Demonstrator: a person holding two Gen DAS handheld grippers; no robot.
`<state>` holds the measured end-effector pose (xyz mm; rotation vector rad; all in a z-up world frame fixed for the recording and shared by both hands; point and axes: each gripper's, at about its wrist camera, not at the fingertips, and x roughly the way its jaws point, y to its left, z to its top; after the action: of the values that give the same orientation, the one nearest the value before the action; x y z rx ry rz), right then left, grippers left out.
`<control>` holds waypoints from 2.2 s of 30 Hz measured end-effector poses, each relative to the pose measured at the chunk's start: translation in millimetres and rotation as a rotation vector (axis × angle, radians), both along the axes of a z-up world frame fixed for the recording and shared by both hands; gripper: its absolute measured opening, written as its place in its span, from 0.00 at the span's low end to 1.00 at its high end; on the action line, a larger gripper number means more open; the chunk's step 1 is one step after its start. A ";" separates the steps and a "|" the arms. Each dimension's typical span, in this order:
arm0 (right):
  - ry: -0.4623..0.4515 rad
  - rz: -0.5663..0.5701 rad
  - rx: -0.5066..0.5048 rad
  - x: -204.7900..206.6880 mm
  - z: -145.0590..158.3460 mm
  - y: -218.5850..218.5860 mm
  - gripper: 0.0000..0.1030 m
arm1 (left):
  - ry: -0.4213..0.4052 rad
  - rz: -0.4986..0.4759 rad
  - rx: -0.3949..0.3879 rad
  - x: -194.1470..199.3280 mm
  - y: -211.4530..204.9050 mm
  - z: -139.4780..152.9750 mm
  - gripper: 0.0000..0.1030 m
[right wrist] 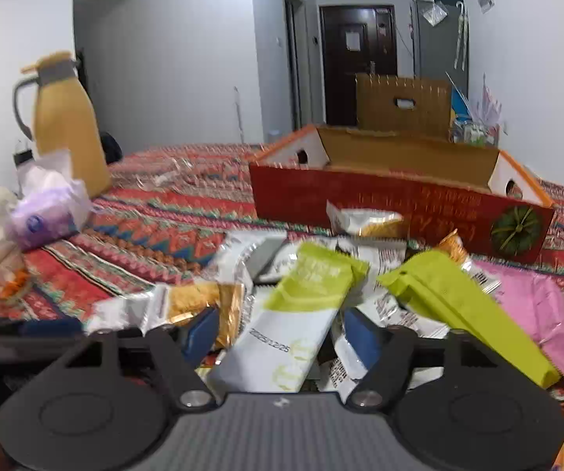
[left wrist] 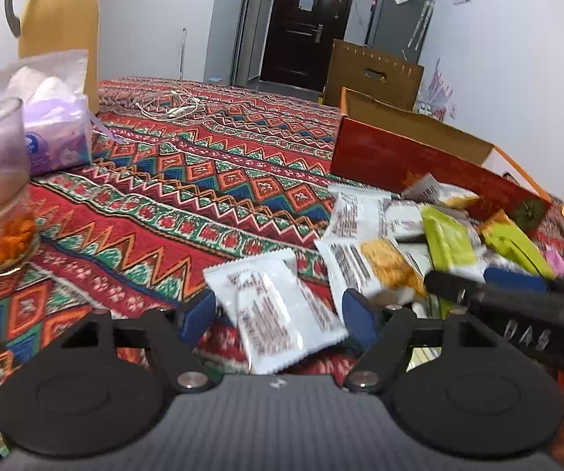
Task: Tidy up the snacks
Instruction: 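Grasp a white-and-green snack bar with the right gripper while the left grasps a white packet, then carry the green bar into the orange box with the right gripper while the left carries the white packet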
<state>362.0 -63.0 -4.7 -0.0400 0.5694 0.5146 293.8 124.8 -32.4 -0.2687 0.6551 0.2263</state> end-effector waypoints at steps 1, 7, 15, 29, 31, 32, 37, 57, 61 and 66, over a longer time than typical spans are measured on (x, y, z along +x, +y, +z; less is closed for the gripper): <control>0.016 -0.003 0.002 2.9 -3.7 0.5 0.53 | -0.005 0.006 0.007 2.2 1.0 -0.8 0.67; 0.010 0.002 0.012 -9.5 -3.8 -12.7 0.38 | -0.003 -0.023 0.050 -7.2 -7.2 1.2 0.40; -0.078 0.038 -0.006 -82.9 10.0 -49.1 0.37 | 0.007 -0.144 0.060 -72.8 -44.3 13.4 0.40; -0.141 -0.122 0.067 -164.0 17.2 -137.8 0.37 | -0.103 -0.245 0.130 -98.8 -98.2 51.2 0.40; -0.159 -0.153 0.076 -159.0 22.4 -149.4 0.37 | -0.127 -0.254 0.139 -89.4 -98.4 61.1 0.40; -0.167 -0.167 0.079 -154.2 26.1 -155.4 0.37 | -0.140 -0.259 0.141 -84.1 -97.3 66.2 0.40; -0.207 -0.198 0.073 -113.1 48.2 -176.5 0.37 | -0.220 -0.269 0.146 -29.7 -82.0 102.1 0.40; 0.062 -0.224 -0.098 272.7 65.8 -116.2 0.37 | -0.032 -0.288 0.178 332.6 -44.4 80.0 0.40; 0.113 -0.235 -0.223 324.8 44.4 -89.3 0.38 | 0.033 -0.238 0.227 365.7 -44.0 55.3 0.41; 0.116 -0.243 -0.352 348.8 27.4 -71.8 0.47 | 0.088 -0.209 0.200 378.4 -38.7 45.2 0.50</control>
<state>710.8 -134.8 22.6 -0.2740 0.7623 0.1770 672.2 86.2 12.9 0.0024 0.7365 0.1018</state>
